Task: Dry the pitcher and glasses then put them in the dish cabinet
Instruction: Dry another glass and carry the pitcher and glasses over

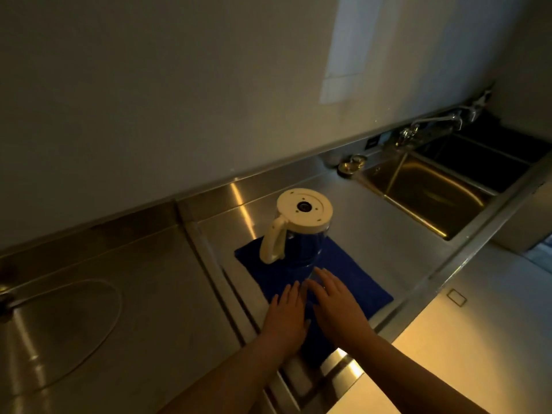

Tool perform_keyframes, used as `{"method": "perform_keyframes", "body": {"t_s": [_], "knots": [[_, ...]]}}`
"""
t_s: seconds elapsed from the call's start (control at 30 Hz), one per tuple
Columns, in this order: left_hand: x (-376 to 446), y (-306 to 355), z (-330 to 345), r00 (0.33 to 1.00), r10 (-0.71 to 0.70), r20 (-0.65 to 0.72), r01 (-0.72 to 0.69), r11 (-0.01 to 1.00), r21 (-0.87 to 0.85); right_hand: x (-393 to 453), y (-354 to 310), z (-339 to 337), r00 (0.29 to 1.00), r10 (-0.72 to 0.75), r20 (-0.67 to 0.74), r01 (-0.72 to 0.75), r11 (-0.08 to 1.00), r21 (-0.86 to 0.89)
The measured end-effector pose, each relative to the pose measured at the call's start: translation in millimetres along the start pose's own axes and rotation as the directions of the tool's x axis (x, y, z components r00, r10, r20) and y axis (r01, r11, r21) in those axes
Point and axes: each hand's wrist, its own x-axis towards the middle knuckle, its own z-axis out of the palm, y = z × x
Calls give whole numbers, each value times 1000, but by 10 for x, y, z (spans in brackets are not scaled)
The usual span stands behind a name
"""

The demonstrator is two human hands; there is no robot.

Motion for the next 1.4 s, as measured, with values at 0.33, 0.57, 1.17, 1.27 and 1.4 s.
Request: {"method": "perform_keyframes", "body": {"t_s": [0.33,0.57,1.17,1.27,1.4], "knots": [[367,255,264,977,-198,-81,161,929,-334,366,543,-27,951,-259,171,231,959,167],[362,488,237,925,-355,-133,258,846,-468,461,713,-30,905,-414,99,389,899,199],[596,863,5,905,-408,-117,337,859,-387,685,1322,-180,850,-512,125,417,799,434],[650,861,-30,920,-384,-78,330,866,-375,765,1440,-191,845,-514,148,401,791,461],[712,873,-50,937,-345,-49,312,892,-326,807,1587,-194,838,-513,187,391,803,450]]}}
